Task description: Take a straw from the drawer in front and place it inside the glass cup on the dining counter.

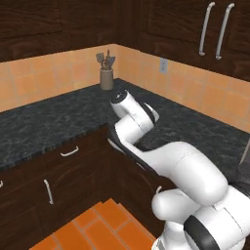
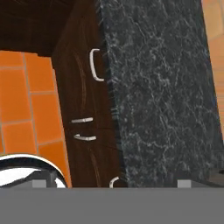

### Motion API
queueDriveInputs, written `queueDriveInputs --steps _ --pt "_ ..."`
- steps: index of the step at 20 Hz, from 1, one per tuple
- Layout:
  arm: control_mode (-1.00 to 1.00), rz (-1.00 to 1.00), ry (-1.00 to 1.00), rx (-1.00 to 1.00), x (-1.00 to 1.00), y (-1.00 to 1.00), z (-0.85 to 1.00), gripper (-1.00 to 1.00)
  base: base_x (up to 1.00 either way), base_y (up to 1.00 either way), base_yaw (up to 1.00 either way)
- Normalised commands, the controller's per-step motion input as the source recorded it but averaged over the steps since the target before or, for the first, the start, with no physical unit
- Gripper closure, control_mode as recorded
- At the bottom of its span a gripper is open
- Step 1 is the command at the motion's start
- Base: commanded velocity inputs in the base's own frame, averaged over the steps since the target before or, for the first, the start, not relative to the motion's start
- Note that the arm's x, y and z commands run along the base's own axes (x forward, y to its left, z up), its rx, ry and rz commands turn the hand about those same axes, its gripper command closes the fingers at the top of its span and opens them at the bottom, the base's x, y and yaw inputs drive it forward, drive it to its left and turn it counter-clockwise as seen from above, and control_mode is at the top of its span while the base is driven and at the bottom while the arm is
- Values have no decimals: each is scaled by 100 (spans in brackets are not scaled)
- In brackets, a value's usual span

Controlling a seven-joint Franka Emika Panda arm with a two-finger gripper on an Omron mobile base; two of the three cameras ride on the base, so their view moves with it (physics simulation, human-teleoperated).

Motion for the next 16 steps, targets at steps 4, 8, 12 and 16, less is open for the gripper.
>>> queueDriveInputs --steps 4,8,12,16 --pt "-100 0 4 -38 35 28 -81 -100 0 0 0" --pt "-100 0 2 -35 19 22 -71 -100 0 0 0" --pt "-100 0 0 -32 15 0 -60 -100 0 0 0" --pt "-100 0 0 -25 21 -12 -56 -100 0 0 0"
